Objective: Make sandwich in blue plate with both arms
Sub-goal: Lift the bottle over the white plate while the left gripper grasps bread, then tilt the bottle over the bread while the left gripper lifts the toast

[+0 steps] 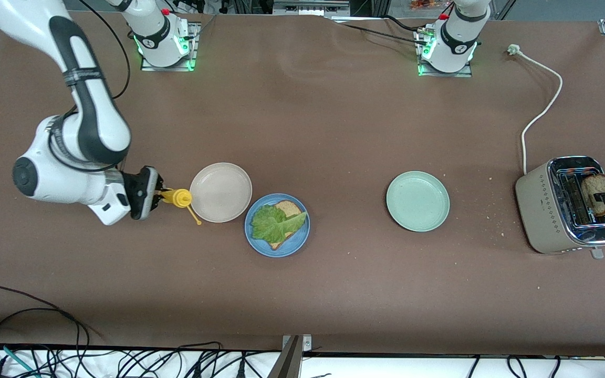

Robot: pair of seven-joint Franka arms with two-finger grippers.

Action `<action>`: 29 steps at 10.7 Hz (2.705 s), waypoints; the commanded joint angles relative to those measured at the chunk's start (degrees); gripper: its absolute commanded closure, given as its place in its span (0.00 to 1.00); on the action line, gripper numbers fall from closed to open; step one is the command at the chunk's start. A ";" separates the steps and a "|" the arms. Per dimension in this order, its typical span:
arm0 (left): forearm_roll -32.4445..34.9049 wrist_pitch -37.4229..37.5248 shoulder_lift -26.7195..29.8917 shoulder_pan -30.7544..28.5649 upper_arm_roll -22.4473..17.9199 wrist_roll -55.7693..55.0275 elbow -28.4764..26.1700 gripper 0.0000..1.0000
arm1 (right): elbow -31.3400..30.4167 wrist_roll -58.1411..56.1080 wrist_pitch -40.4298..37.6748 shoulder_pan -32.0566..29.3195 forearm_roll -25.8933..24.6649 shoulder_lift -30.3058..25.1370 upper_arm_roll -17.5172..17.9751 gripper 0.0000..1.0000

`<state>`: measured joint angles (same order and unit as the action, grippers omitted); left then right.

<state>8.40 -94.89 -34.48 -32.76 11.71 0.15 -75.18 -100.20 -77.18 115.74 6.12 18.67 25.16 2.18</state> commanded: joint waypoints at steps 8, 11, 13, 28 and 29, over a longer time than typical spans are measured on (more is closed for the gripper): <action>1.70 -0.48 0.56 -0.37 0.51 0.81 -1.11 0.25 | 3.43 39.71 -0.78 22.16 -37.70 -1.69 -0.60 1.00; 1.70 -0.39 0.56 -0.37 0.51 0.81 -1.11 0.46 | 3.60 47.80 -3.05 27.52 -49.40 0.41 -0.69 1.00; 1.70 -0.21 0.56 -0.29 0.51 0.81 -1.11 0.73 | 4.92 54.21 -5.86 31.30 -55.82 2.95 -0.69 1.00; 0.65 10.67 12.67 -0.02 1.30 9.07 -0.14 1.00 | 9.32 68.13 -6.32 35.45 -81.60 14.31 -5.25 1.00; 0.65 11.73 13.82 -0.02 1.39 9.16 -0.05 1.00 | 9.32 68.22 -6.23 35.36 -81.86 14.31 -5.69 1.00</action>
<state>8.41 -85.78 -24.00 -32.62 12.80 7.18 -74.59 -92.21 -9.23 109.80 40.79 -61.40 38.73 -1.95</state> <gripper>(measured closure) 0.916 0.850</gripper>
